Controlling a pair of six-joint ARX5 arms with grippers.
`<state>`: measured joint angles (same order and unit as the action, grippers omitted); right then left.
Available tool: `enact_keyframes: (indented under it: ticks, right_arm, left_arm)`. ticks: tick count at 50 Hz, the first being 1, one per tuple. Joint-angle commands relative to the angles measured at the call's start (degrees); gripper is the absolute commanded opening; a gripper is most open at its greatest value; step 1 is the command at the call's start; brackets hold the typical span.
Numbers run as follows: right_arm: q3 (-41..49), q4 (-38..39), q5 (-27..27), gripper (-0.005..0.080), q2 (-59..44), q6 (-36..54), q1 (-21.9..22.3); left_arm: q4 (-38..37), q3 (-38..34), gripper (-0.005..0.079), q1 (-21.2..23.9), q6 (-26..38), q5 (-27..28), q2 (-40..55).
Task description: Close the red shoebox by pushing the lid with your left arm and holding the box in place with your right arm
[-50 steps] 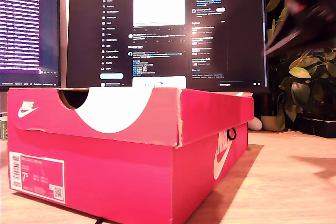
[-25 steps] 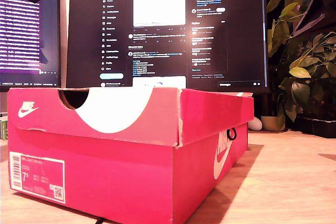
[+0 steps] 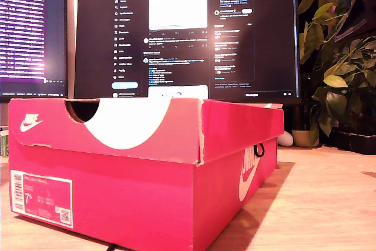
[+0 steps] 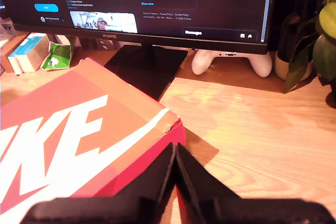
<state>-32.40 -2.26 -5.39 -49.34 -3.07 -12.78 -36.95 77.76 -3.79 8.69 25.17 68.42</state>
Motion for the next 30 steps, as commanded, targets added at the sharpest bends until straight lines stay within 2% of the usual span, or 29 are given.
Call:
enact_keyframes:
  ticks: [1, 8, 14, 25, 30]
  right_arm:
    - [0.7, 0.4, 0.7, -0.0012, 0.5, 0.5, 0.3]
    - [0.7, 0.2, 2.9, -0.0012, 0.7, 2.0, 1.6]
    - [0.9, 0.0, 2.2, -0.0012, 2.1, 3.2, 4.5]
    - [3.5, -2.3, 1.7, -0.0012, 11.1, 3.1, 11.1]
    - [6.5, -0.8, -0.4, -0.0013, 16.0, 2.9, 13.0]
  left_arm:
    - [2.4, -5.1, -0.0019, 0.2, -1.0, -0.2, -0.2]
    - [7.4, -12.3, -0.0019, 0.2, -1.7, -0.2, -4.2]
    - [9.9, -16.5, -0.0019, 0.2, -1.8, -0.2, -6.7]
    - [12.6, -19.7, -0.0019, 0.2, -1.7, 1.6, -8.1]
    - [12.8, -19.8, -0.0019, 0.6, -2.0, 3.0, -8.1]
